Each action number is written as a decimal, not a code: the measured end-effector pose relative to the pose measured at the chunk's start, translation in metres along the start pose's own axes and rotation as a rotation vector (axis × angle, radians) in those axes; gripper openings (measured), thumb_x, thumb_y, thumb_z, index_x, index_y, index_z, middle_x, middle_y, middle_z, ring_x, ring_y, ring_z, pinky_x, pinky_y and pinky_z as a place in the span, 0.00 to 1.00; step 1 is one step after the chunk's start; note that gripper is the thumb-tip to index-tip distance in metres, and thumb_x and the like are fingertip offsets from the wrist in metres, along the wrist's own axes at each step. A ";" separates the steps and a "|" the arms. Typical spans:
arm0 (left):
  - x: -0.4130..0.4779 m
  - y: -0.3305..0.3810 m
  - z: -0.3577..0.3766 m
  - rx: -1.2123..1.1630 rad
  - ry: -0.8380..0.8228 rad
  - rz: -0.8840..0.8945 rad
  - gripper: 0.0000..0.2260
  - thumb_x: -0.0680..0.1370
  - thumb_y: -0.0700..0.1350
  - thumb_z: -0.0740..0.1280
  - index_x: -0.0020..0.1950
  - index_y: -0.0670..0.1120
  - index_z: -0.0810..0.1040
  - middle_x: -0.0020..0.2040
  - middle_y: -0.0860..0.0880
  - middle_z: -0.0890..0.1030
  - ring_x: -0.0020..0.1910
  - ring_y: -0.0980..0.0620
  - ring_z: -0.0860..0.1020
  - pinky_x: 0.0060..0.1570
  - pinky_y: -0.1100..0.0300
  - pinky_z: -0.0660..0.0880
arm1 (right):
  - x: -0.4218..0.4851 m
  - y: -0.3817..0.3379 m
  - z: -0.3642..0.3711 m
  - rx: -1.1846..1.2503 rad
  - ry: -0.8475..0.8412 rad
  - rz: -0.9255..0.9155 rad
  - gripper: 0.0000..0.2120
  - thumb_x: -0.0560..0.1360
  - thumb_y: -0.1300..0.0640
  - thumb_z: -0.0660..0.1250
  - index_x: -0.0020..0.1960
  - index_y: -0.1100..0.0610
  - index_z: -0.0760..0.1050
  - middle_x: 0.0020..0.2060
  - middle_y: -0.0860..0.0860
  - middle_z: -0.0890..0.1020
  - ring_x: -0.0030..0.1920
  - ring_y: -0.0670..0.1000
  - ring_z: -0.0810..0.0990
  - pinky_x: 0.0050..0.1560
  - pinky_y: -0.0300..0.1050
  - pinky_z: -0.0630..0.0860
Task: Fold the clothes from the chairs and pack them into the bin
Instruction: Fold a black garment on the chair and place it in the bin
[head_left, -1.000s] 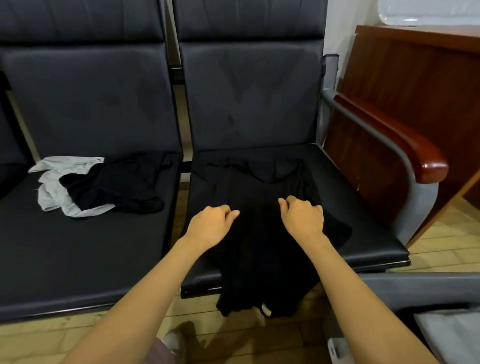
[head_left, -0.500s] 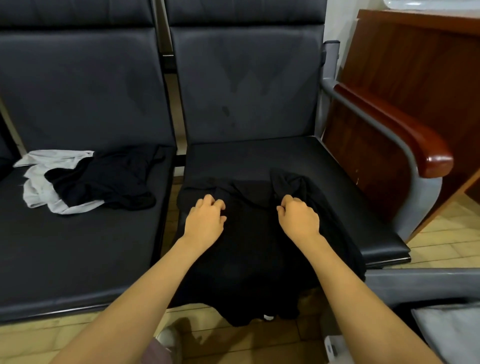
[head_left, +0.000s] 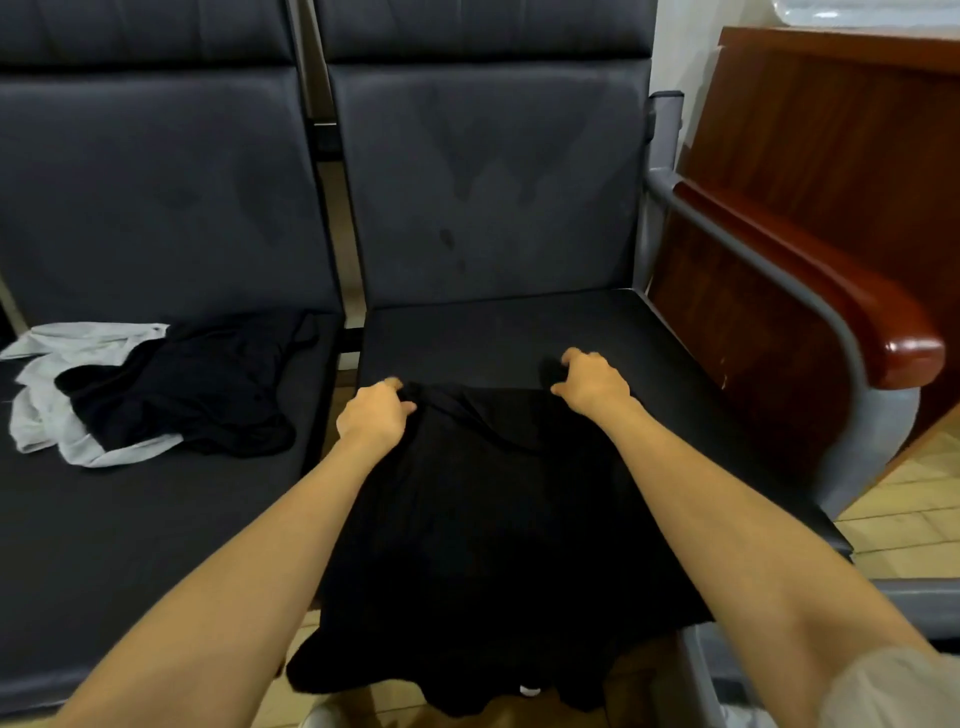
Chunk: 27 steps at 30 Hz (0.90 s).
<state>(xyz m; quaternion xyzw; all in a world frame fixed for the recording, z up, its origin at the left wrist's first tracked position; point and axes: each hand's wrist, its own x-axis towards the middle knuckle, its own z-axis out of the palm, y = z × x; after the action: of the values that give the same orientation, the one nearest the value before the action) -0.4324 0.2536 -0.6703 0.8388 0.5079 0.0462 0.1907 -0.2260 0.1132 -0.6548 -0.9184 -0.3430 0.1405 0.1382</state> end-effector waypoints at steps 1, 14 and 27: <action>0.007 0.000 -0.002 -0.011 -0.017 -0.002 0.16 0.80 0.50 0.64 0.67 0.49 0.73 0.53 0.42 0.81 0.48 0.43 0.81 0.47 0.53 0.75 | 0.004 0.001 0.000 -0.040 0.001 -0.009 0.16 0.79 0.55 0.64 0.65 0.57 0.71 0.62 0.58 0.74 0.59 0.60 0.76 0.54 0.53 0.74; 0.051 0.051 -0.034 -0.228 0.015 0.073 0.34 0.80 0.46 0.63 0.78 0.46 0.43 0.71 0.35 0.65 0.63 0.36 0.72 0.62 0.43 0.71 | 0.051 0.012 -0.050 0.702 0.286 0.010 0.22 0.81 0.61 0.58 0.74 0.59 0.57 0.74 0.58 0.60 0.71 0.57 0.66 0.65 0.44 0.65; 0.005 0.017 0.049 0.260 -0.089 0.197 0.30 0.80 0.65 0.41 0.79 0.53 0.44 0.79 0.51 0.44 0.78 0.49 0.40 0.74 0.43 0.39 | -0.019 0.037 0.043 -0.179 -0.039 -0.028 0.31 0.79 0.33 0.39 0.78 0.44 0.41 0.78 0.49 0.43 0.77 0.56 0.36 0.71 0.67 0.36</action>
<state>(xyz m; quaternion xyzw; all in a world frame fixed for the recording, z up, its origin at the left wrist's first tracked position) -0.4023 0.2375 -0.7103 0.9033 0.4160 -0.0387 0.0977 -0.2333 0.0804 -0.7044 -0.9193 -0.3695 0.1254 0.0508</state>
